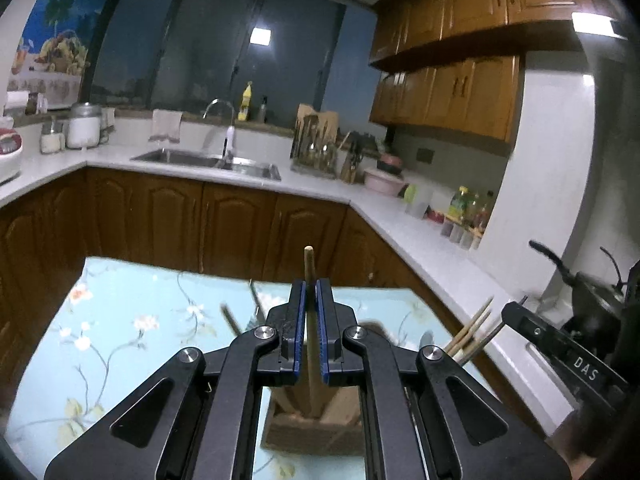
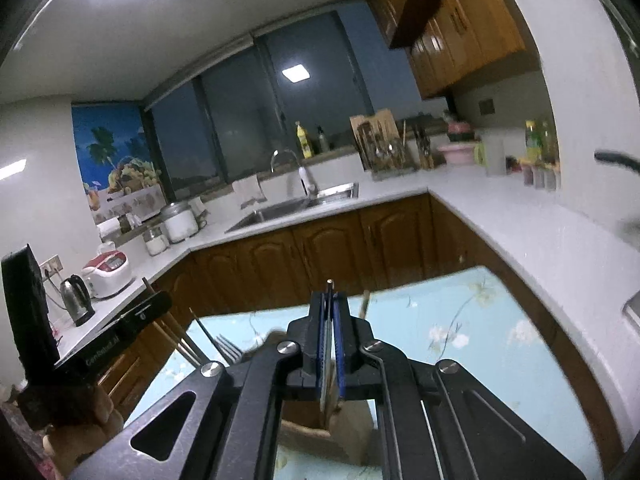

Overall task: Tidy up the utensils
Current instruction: 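Lower the wooden chopstick into the holder with the left tool while the right tool releases its metal chopstick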

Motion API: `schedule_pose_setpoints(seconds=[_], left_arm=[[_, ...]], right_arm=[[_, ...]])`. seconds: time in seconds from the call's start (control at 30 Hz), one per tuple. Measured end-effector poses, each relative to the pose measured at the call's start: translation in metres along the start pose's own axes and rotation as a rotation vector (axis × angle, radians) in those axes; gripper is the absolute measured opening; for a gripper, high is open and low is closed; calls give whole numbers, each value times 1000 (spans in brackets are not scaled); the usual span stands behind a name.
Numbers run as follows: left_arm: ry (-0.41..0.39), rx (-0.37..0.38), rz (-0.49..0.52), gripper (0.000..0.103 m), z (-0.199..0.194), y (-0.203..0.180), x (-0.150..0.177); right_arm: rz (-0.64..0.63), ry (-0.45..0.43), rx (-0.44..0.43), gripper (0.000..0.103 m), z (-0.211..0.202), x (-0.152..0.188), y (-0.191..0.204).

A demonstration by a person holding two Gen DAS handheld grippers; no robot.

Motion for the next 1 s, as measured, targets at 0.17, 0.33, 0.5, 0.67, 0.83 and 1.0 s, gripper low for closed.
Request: schedule_pose_setpoints(seconds=[0.17,0.33,0.5,0.67,0.83,1.0], left_arm=[[39,-2,-17,5,6,8,15],[50,-10,-19,5,5,12,19],[62,-9,-14,6,4,12,17],[76,-12,-9,6,6,12,17],[122,-10,-15,7,9,12,22],[110,20,-26,26,-4,6,22]], right_arm=[[5,55,3,5,13,17,-3],[11,82,9,5,19,24,-7],[22,94,9,5,21,24,-9],[26,98,6,5,22,23,-10],[49,87,4,12,19,23,-11],[97,69,-8,47,8,18,-20]])
Point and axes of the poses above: each gripper's, at about its wrist camera, not at the fingertips, and z roughly the way its jaws point, y to its left, x to its underside, the point moved 7 cm from there along z, roughly the way its jaws point, and after that the axes turned 13 degrees about x, right-handed, at the moved point
